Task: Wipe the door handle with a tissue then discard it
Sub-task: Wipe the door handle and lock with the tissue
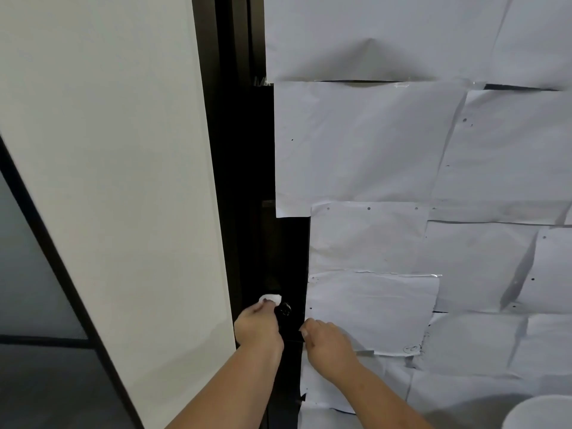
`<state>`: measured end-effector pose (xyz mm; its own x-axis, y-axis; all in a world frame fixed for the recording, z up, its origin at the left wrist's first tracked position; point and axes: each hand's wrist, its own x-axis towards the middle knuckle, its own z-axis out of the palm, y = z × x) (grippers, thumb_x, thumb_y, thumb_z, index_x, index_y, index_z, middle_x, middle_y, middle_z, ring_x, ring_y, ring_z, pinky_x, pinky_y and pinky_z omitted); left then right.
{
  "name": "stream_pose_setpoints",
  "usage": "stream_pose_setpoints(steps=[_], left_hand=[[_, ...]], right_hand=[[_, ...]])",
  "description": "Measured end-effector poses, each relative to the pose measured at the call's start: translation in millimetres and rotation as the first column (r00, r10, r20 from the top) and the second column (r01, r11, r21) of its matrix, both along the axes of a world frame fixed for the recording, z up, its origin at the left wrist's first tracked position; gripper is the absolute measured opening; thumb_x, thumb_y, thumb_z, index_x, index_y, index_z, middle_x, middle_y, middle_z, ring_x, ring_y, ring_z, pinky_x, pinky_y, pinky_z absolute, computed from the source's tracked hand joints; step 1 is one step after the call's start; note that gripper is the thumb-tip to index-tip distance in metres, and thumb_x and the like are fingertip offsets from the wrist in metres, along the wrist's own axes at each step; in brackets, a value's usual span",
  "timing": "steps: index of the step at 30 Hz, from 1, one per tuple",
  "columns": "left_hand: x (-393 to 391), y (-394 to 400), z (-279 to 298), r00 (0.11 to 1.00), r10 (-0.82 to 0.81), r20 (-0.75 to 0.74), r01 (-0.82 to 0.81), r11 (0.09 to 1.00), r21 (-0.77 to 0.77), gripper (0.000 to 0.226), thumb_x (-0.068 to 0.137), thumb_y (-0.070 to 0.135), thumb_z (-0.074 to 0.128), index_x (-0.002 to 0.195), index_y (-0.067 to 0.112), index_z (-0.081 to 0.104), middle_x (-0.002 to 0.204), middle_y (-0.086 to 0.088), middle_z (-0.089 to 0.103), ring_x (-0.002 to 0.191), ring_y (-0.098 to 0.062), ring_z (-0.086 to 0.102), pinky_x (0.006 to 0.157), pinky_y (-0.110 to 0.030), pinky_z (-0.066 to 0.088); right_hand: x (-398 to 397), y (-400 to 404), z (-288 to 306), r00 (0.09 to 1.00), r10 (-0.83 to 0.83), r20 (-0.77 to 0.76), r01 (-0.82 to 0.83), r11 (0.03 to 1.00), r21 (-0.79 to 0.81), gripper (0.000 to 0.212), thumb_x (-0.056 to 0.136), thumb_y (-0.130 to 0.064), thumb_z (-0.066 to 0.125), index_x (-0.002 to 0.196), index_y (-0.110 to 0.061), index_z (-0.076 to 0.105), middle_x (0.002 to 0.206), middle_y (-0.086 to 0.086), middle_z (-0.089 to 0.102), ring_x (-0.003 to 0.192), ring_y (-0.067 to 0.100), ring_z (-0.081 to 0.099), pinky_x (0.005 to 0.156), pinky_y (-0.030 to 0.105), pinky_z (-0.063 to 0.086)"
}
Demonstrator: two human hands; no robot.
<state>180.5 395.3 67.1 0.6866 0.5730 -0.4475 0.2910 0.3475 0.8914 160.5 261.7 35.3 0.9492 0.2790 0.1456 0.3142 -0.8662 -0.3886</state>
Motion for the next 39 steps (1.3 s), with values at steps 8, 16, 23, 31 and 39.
stream_pose_setpoints(steps=[8, 16, 23, 31, 39], left_hand=[[-9, 2, -2, 0.95, -0.313, 0.001, 0.11, 0.336, 0.936, 0.022, 0.084, 0.0, 0.065, 0.095, 0.014, 0.077, 0.095, -0.003, 0.071, 0.074, -0.017, 0.067, 0.062, -0.021, 0.052], [-5, 13, -4, 0.95, -0.302, -0.084, 0.152, 0.209, 0.966, 0.012, 0.088, 0.016, 0.066, 0.082, 0.01, 0.074, 0.073, -0.007, 0.069, 0.059, -0.018, 0.065, 0.054, -0.026, 0.055], [-4, 21, -9, 0.869, -0.456, -0.191, 0.265, 0.103, 0.959, 0.016, 0.068, 0.013, 0.084, 0.066, 0.016, 0.068, 0.066, 0.001, 0.061, 0.05, -0.011, 0.057, 0.043, -0.025, 0.052], [-13, 18, -11, 0.953, -0.302, -0.012, 0.148, 0.433, 0.889, 0.026, 0.091, 0.018, 0.062, 0.066, 0.008, 0.064, 0.055, 0.0, 0.054, 0.046, -0.011, 0.047, 0.041, -0.015, 0.026], [-4, 15, -5, 0.844, -0.494, -0.209, 0.274, 0.062, 0.96, 0.038, 0.037, -0.003, 0.091, 0.051, 0.013, 0.059, 0.058, -0.002, 0.056, 0.037, -0.01, 0.048, 0.035, -0.015, 0.038]], right_hand=[[-1, -2, -1, 1.0, 0.021, 0.01, -0.021, 1.0, 0.002, 0.018, 0.091, -0.013, 0.038, 0.1, -0.02, 0.052, 0.087, -0.004, 0.054, 0.079, 0.018, 0.044, 0.069, 0.037, 0.041], [1, -3, -4, 1.0, 0.014, 0.028, -0.015, 1.0, 0.015, 0.022, 0.094, -0.017, 0.037, 0.109, -0.021, 0.053, 0.102, 0.0, 0.062, 0.091, 0.022, 0.052, 0.071, 0.037, 0.04], [0, -1, -3, 1.0, 0.0, 0.031, 0.0, 1.0, 0.005, 0.022, 0.094, -0.016, 0.036, 0.108, -0.021, 0.052, 0.101, 0.0, 0.062, 0.086, 0.019, 0.049, 0.068, 0.034, 0.037], [0, -1, -1, 1.0, -0.004, 0.019, 0.004, 1.0, 0.003, 0.021, 0.093, -0.014, 0.037, 0.105, -0.019, 0.054, 0.098, 0.002, 0.063, 0.08, 0.019, 0.048, 0.071, 0.035, 0.042], [0, -1, -2, 0.999, -0.001, 0.034, 0.001, 1.0, 0.006, 0.022, 0.092, -0.014, 0.037, 0.105, -0.02, 0.053, 0.097, 0.001, 0.062, 0.077, 0.015, 0.04, 0.066, 0.032, 0.035]])
